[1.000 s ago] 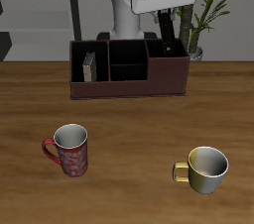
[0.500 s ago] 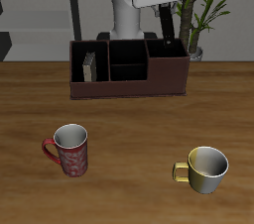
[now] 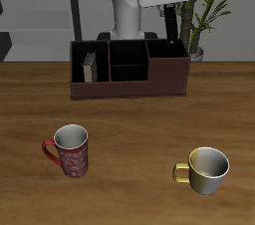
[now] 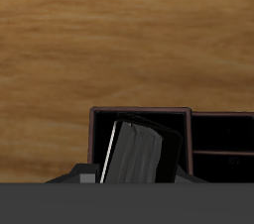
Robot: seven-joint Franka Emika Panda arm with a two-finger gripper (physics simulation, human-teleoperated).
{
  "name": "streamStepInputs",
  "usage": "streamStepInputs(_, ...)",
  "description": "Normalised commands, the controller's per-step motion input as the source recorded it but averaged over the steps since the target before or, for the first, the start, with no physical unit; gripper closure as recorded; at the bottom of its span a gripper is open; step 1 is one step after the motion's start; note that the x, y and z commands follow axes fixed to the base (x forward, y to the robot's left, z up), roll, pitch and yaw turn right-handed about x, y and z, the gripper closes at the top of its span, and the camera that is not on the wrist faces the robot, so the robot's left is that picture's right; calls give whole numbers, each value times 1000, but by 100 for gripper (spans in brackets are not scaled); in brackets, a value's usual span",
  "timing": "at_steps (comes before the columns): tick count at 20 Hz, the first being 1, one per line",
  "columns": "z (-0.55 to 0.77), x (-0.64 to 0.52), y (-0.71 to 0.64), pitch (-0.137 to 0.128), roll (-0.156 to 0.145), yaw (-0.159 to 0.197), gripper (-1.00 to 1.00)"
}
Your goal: Place the yellow book into the back desk caddy's left compartment and place the black book into the back desk caddy's right compartment
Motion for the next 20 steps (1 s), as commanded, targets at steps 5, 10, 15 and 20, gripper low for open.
streamStepInputs(5, -151, 19, -32, 13, 1, -1, 100)
streamStepInputs(10, -193, 19, -81, 17, -18, -15, 100)
streamStepInputs(15, -171, -54, -65, 12, 4, -8, 100)
streamStepInputs(20, -175, -170, -24, 23, 18, -35, 100)
